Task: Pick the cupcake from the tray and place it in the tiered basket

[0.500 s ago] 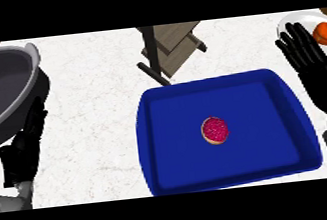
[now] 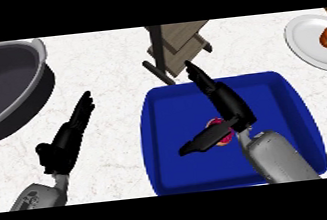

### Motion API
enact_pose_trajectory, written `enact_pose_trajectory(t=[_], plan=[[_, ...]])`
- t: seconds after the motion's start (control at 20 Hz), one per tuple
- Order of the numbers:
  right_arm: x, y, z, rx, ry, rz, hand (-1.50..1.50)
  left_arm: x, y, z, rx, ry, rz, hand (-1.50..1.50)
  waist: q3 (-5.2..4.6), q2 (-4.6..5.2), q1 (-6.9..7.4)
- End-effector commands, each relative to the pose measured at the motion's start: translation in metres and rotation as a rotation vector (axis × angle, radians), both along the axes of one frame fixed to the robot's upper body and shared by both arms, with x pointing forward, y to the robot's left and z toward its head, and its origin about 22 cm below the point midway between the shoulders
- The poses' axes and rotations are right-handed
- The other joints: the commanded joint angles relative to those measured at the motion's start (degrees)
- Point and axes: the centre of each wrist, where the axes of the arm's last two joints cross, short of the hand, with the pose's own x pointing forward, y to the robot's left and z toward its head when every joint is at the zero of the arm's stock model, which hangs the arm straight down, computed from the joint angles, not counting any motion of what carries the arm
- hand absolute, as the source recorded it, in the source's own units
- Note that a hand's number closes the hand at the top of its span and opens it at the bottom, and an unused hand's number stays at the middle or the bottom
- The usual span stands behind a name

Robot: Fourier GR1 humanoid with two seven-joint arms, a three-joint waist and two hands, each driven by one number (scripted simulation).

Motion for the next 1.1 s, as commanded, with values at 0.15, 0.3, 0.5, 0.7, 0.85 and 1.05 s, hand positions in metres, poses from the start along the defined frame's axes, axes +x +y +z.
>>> enact_pose_trajectory(t=[0.15,0.3,0.5,0.7,0.85,1.05], plan=[[-0.018,0.068,-0.011,0.033,-0.137,0.082,-1.50,0.004,-0.021,-0.010,-0.071,0.035,-0.063,0.00,0.13,-0.42,-1.50],[-0.011,0.047,0.046,-0.119,-0.225,0.102,-1.50,0.002,-0.020,-0.011,-0.058,0.040,-0.039,0.00,0.09,-0.75,-2.19],[0.007,0.019,0.092,-0.491,-0.304,0.081,-1.50,-0.009,-0.006,-0.025,-0.054,0.037,-0.041,0.00,-0.13,-1.17,-2.38],[0.007,0.008,0.115,-0.929,-0.288,0.161,-1.50,-0.006,-0.008,-0.021,-0.057,0.052,-0.023,0.00,-0.31,-1.87,-2.60],[-0.004,0.010,0.134,-1.170,-0.295,0.236,-1.50,-0.001,0.001,-0.017,-0.054,0.052,-0.028,0.00,-0.27,-1.90,-3.32],[-0.026,0.032,0.153,-1.307,-0.239,0.338,-1.50,-0.001,-0.002,-0.010,-0.052,0.042,-0.047,0.00,-0.04,-1.25,-2.27]])
